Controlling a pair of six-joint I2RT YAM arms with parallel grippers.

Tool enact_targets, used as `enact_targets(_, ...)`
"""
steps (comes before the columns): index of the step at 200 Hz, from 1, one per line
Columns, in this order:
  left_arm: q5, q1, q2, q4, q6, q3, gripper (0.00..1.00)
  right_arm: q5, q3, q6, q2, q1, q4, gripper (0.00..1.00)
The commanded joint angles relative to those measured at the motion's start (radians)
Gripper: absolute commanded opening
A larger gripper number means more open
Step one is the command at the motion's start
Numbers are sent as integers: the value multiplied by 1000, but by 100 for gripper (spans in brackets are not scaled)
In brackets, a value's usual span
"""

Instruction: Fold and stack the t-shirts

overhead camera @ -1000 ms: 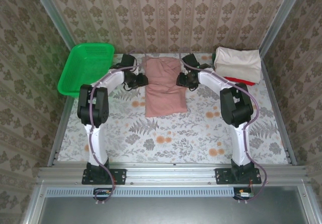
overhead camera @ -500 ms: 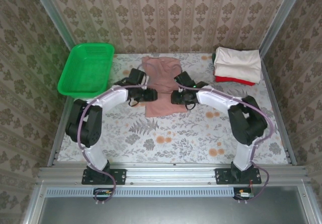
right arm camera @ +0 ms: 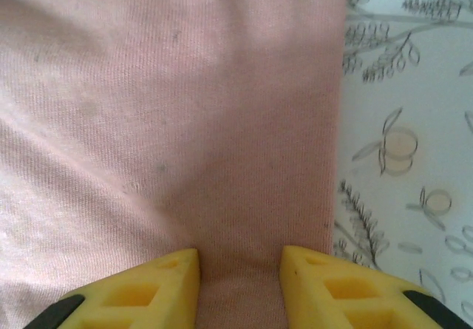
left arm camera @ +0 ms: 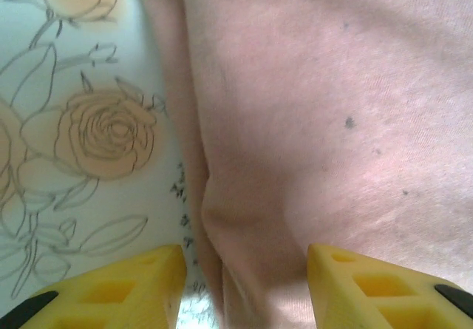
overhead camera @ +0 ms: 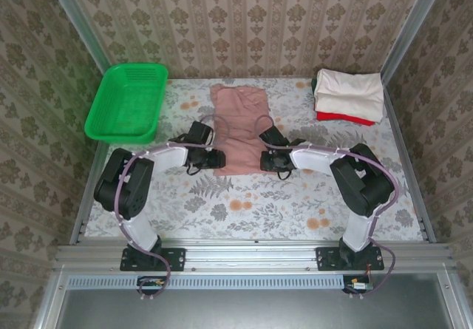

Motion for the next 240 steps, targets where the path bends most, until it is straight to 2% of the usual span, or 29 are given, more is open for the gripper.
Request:
enact_targets(1,-39,-29,-42,-143,-30,-91,49,17,-52,30,-16,61,-90,37)
enact_targets(45,-37,-48,-252,-178,-104,-230,48,38,-170,102,-150,162,-159,37)
enact_targets(62,-53,-55,-328,-212,-102,-221,50,77,-189,90,-225,152,-192,41)
enact_targets(79,-71,-60,-342,-228,-57,-148,53,96,-150,37,-261,111,-198,43)
enact_targets(104,-96,-57,-248,-236,44,27,54,101,-41,-41,-233,48,-202,43)
enact_targets(139,-88,-49,-7,-271,140,278,52,81,104,-96,-109,-25,-210,43)
enact_targets(178,-68,-42,174,-298,225,433,51,8,204,-136,0,-49,-216,42)
enact_targets(190,-73,-40,233,-336,251,489,42,-2,221,-144,17,-49,-219,42)
enact_targets(200,-91,-31,276,-373,248,532,22,-4,228,-146,29,-50,-216,42)
enact_targets(206,-87,-25,291,-382,248,546,15,3,235,-144,37,-51,-221,42)
enact_targets(219,-86,-7,303,-368,232,547,9,16,247,-146,54,-51,-222,42)
enact_targets(240,-54,32,297,-341,198,540,6,42,258,-152,85,-56,-216,41)
